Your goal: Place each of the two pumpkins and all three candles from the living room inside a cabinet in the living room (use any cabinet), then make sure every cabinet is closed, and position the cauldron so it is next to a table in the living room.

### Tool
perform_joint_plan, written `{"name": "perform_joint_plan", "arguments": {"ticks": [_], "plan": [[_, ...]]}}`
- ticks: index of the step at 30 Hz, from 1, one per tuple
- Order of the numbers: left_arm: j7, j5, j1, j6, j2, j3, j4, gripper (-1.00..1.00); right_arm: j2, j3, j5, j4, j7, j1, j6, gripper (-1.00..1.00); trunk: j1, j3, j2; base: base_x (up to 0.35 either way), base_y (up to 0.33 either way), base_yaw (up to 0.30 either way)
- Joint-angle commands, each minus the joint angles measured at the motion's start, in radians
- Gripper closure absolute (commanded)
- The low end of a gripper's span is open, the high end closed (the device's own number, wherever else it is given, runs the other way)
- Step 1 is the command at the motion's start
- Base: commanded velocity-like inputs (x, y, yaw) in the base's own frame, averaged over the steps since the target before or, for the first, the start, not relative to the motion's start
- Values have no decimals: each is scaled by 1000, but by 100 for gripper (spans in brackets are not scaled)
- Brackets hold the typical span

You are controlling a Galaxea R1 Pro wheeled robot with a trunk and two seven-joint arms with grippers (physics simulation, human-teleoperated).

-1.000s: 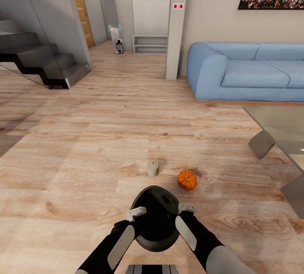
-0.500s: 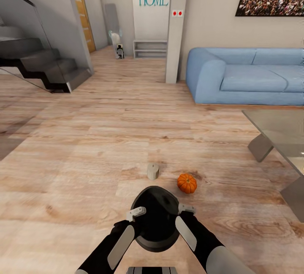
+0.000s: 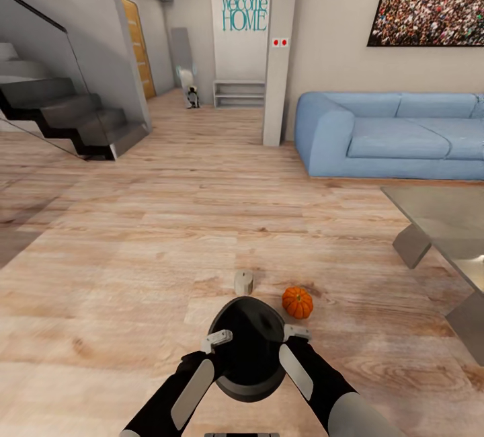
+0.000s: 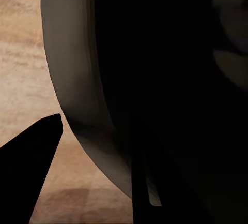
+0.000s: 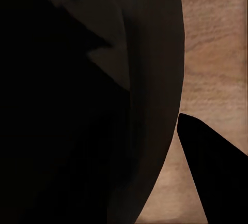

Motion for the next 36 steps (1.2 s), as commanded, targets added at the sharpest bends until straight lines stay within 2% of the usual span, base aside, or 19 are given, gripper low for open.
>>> {"name": "perform_joint_plan", "arguments": {"ticks": [1,9,15,36], "plan": [[8,-29,0,12,13,2,1,100,0,1,-5,-1,2,-1,-3,100,0,0,0,0,0,0],[8,-30,0,11,12,2,1,100,-2,1,-5,-1,2,-1,-3,100,0,0,0,-7,0,0],[8,-30,0,12,12,2,1,100,-2,0,-5,-2,2,-1,-3,100,0,0,0,-171,0,-56],[8,-30,0,11,13,2,1,100,-2,-1,-6,-2,2,-1,-3,100,0,11,0,-253,0,-259]]}}
